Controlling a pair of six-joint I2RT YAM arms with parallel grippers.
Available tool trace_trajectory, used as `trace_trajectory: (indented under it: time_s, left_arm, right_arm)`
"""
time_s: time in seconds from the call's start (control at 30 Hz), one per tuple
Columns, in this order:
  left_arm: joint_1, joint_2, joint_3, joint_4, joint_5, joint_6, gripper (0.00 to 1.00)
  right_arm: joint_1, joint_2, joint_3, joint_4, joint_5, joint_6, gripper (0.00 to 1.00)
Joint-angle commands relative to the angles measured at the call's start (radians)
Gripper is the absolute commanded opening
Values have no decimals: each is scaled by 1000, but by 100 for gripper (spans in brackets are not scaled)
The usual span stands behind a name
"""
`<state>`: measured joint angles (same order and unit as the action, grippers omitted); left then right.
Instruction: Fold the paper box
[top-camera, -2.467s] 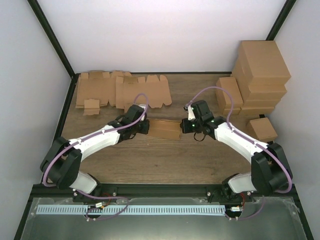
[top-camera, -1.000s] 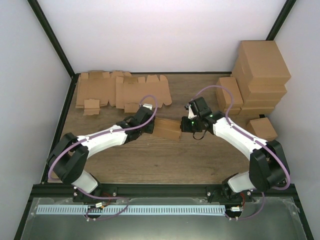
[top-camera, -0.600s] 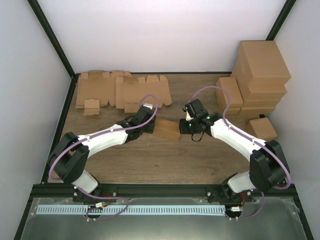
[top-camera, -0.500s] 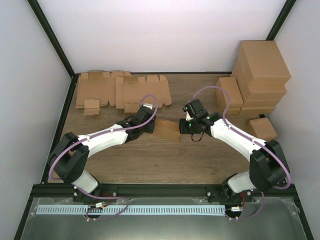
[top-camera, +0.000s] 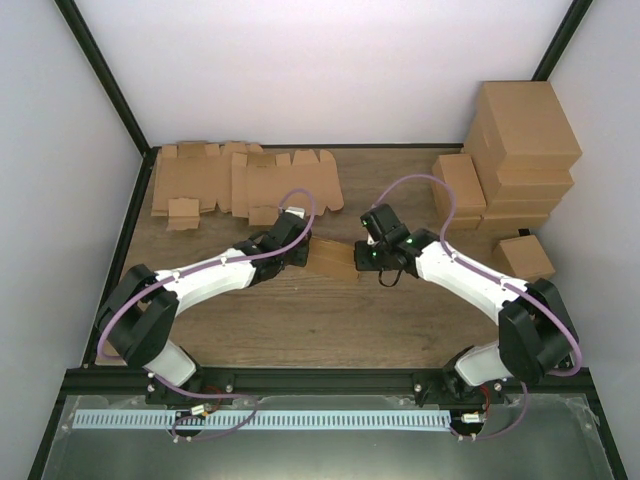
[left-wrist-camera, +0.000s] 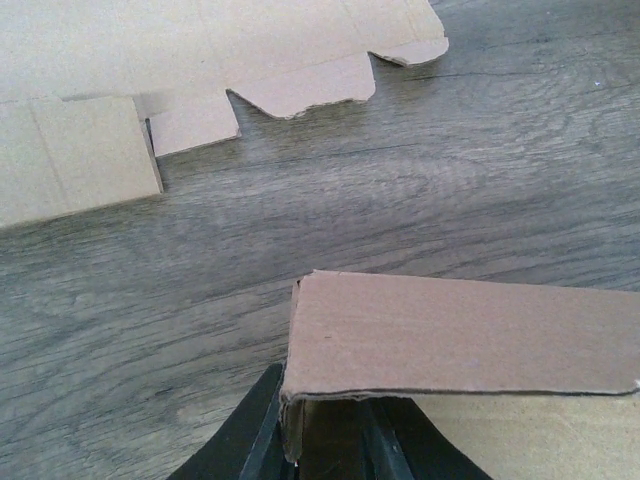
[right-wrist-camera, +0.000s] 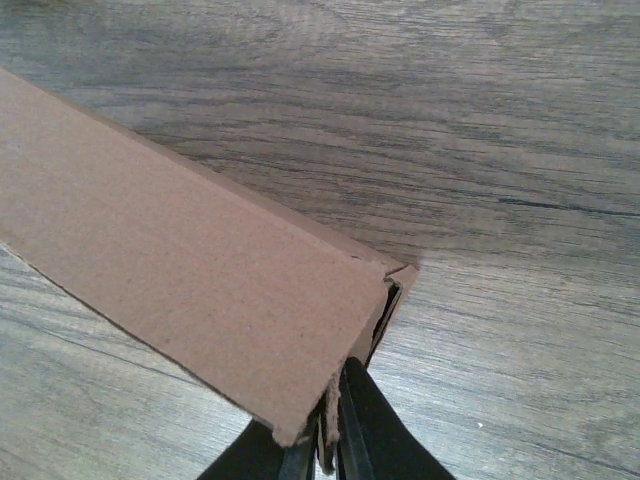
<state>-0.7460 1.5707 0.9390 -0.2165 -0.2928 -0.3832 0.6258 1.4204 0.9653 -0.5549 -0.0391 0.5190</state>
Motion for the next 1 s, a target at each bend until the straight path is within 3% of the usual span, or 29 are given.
trace_trajectory:
  time_s: [0.0,0.2,0.43,0.57,0.8,0.97]
  left_arm:
    - [-9,43,-9,-93,46,-3,19]
    - [-9,45,-5,-96,44,-5,18]
    - [-10,45,-6,-97,43,-5,18]
    - [-9,43,-7,-99,41,-3,18]
    - [-10,40,-5,-101,38,-2,18]
    - [-9,41,-5,-101,38,-2,18]
  right_arm:
    - [37,29,-18,-39,72,23,6]
    - [40,5,-5,-57,76,24,6]
    - [38,-36,-2,2,6,57,20]
    - [38,-25,4,18,-8,87,9]
    - [36,-43,0,0,39,143,1]
    - [17,-97,-46,56,-33,178,1]
